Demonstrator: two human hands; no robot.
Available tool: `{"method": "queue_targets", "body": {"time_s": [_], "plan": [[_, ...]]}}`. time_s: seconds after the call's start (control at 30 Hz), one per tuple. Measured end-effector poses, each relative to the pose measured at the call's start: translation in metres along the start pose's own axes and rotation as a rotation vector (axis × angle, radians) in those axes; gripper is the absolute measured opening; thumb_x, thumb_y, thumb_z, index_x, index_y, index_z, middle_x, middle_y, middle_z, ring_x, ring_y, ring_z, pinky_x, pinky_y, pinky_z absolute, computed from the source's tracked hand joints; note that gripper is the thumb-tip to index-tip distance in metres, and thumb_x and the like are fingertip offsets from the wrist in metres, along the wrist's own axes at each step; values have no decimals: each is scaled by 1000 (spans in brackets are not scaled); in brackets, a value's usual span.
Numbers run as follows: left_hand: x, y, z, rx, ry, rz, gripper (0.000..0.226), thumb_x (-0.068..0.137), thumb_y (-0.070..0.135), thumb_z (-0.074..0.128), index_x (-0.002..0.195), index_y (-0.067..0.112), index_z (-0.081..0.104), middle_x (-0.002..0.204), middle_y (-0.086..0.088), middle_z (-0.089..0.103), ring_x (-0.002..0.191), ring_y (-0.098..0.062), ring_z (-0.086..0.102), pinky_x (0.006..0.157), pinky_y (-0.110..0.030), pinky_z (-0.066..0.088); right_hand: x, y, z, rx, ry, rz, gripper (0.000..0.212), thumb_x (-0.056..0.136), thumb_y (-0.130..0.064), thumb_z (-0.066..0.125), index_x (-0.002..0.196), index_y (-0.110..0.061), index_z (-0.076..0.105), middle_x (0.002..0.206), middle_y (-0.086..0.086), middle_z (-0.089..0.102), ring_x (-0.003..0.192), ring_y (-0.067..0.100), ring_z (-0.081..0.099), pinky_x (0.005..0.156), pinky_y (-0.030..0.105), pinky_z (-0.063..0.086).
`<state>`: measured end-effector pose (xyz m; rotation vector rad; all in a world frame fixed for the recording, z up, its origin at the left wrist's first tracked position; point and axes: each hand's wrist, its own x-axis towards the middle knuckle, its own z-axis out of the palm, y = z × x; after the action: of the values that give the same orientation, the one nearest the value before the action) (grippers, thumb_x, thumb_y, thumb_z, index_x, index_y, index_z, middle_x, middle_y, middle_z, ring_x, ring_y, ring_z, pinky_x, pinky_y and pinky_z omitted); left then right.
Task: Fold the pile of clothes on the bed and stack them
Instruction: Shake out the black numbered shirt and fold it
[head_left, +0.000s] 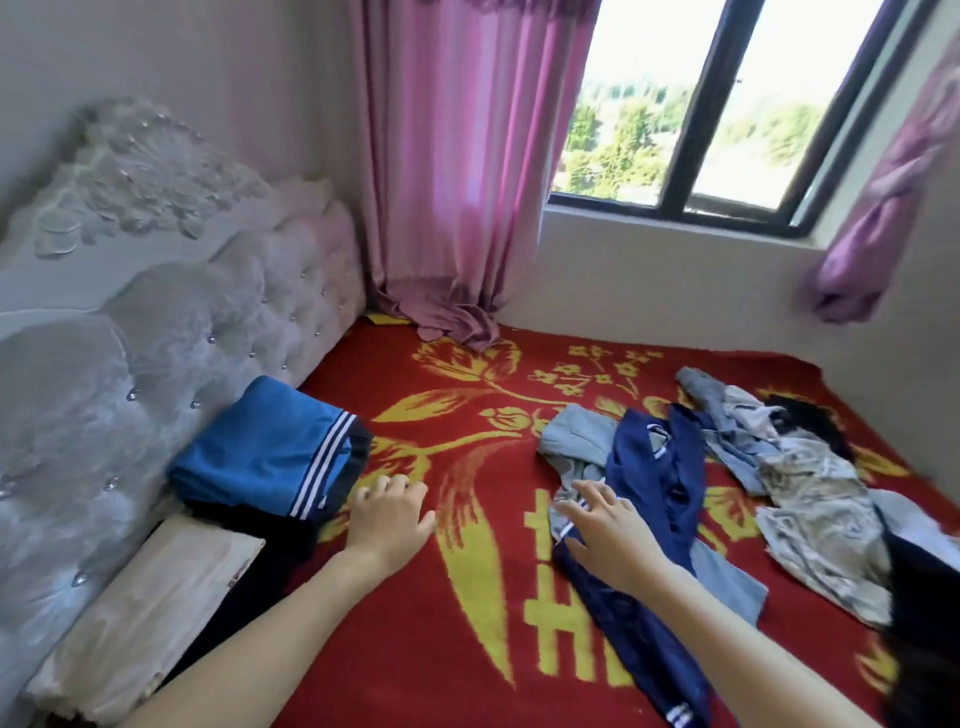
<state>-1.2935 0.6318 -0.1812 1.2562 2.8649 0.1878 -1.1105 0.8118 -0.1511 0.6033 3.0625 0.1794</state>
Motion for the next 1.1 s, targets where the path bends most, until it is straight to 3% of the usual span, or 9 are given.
{"method": "queue_targets", "body": {"time_s": [0.07,0.1,0.17,0.43,0.6,0.77,0.97,1.03,1.1], "plan": [[-4,46,-14,-15,67,89,44,96,44,37,134,23,44,135,2,46,127,-18,39,101,-33,32,-39,31,-6,-50,84,62,57,49,-40,86,101,-22,71,114,12,64,108,26,62,74,35,54],[-5,68,-21,-21,99,132,44,95,44,38,134,23,45,135,3,47,127,-18,39,101,-32,33,-58,45,-9,-88,102,112,62,33,-43,90,90,-25,74,99,6,70,93,22,68,62,30,55],[-7,108,-32,-32,158,223,44,94,44,40,133,24,46,134,3,48,126,-18,40,101,-33,33,-93,71,-12,-75,136,226,67,22,-43,91,85,-26,74,90,4,71,83,20,71,54,27,54],[-27,218,-37,-213,228,484,38,86,39,52,110,13,65,115,-8,62,112,-31,53,89,-41,40,-228,125,-6,-16,170,560,74,26,-40,91,96,-24,71,91,2,69,82,20,70,54,30,56],[-25,244,-18,-188,167,563,41,84,40,52,113,14,64,113,-7,63,111,-32,54,87,-43,41,-250,138,10,21,120,659,72,28,-39,93,95,-20,72,91,5,69,82,23,70,53,34,56],[0,246,12,-159,82,522,41,92,41,48,128,22,52,130,2,52,124,-21,42,96,-34,34,-230,142,37,51,52,645,73,26,-40,91,94,-23,72,90,5,69,81,21,70,51,30,55],[48,244,39,-254,-11,434,40,92,37,49,129,21,51,131,0,51,124,-21,42,99,-35,32,-194,175,48,37,0,667,71,24,-42,91,91,-25,73,87,4,70,78,19,70,50,28,54],[63,244,50,-289,-29,404,41,92,36,49,129,20,52,130,0,52,123,-21,43,98,-35,33,-182,186,48,-8,2,678,68,32,-39,91,96,-22,72,94,7,69,85,23,70,54,33,55],[75,245,60,-304,-60,387,41,92,36,49,130,20,51,130,0,52,123,-21,42,98,-35,33,-172,192,50,97,15,679,61,66,-32,80,122,-18,60,125,15,57,117,32,55,81,47,51]]}}
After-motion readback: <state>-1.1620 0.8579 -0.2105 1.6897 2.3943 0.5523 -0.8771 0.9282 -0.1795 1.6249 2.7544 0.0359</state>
